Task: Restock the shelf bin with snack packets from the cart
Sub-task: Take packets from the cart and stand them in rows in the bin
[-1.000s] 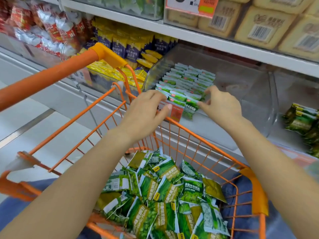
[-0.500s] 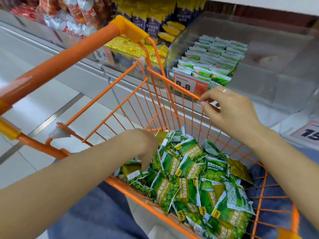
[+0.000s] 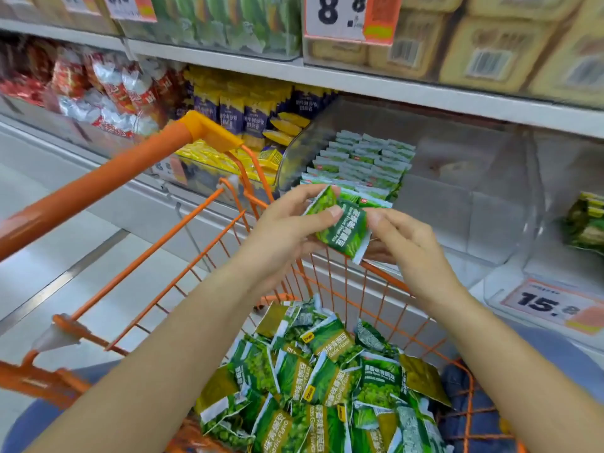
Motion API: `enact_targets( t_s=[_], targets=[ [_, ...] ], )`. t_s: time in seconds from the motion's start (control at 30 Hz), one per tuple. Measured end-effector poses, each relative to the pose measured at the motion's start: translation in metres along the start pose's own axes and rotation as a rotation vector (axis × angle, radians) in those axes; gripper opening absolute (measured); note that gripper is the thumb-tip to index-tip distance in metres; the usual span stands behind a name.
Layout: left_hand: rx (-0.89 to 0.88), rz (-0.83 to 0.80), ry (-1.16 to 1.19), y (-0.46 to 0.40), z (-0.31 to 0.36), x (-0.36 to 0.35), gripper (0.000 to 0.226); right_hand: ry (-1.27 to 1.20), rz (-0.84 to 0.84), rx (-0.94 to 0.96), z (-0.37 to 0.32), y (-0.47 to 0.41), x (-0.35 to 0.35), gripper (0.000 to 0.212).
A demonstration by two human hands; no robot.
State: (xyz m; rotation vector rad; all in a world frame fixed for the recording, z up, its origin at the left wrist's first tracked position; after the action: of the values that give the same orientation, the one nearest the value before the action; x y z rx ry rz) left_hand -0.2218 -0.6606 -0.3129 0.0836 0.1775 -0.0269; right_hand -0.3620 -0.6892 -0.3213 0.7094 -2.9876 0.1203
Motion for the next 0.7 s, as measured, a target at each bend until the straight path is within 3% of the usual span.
enact_targets(
  t_s=[0.07,0.17,0.37,0.6,0.7],
  targets=[
    [-0.027,0.03,0.05,-0.002,-0.002,-0.006,0.022,-0.092,0.016,-0.008,-0.002,-0.001,0.004,0.012],
    [-0.022,0.11,-0.081,-0.002,-0.009,-0.002,0.023,-0.081,0.094,0.018,-0.003,-0.002,0.017,0.008],
    [0.005,0.191,-0.224,0.0,-0.021,0.009,0.011,-0.018,0.205,0.049,-0.001,-0.003,0.031,0.015],
    [0.018,0.248,-0.12,-0.002,-0.031,0.007,0.01,0.008,0.315,0.052,0.0,-0.002,0.037,0.017],
    [-0.044,0.288,-0.102,0.0,-0.03,0.005,0.009,-0.036,0.26,-0.025,0.005,-0.003,0.035,0.011]
  ],
)
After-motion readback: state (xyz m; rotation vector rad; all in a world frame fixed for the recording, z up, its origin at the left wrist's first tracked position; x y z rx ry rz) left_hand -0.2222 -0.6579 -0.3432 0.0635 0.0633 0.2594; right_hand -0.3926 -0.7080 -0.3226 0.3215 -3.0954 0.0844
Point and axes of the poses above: each hand's wrist, its own y-axis away from the middle knuckle, its own x-axis out of the back of the hand, z = x × y, the point moved 8 cm from there along -y, towards the middle knuckle, and after that the axes turned 4 degrees about -z, right-handed, at the moved point
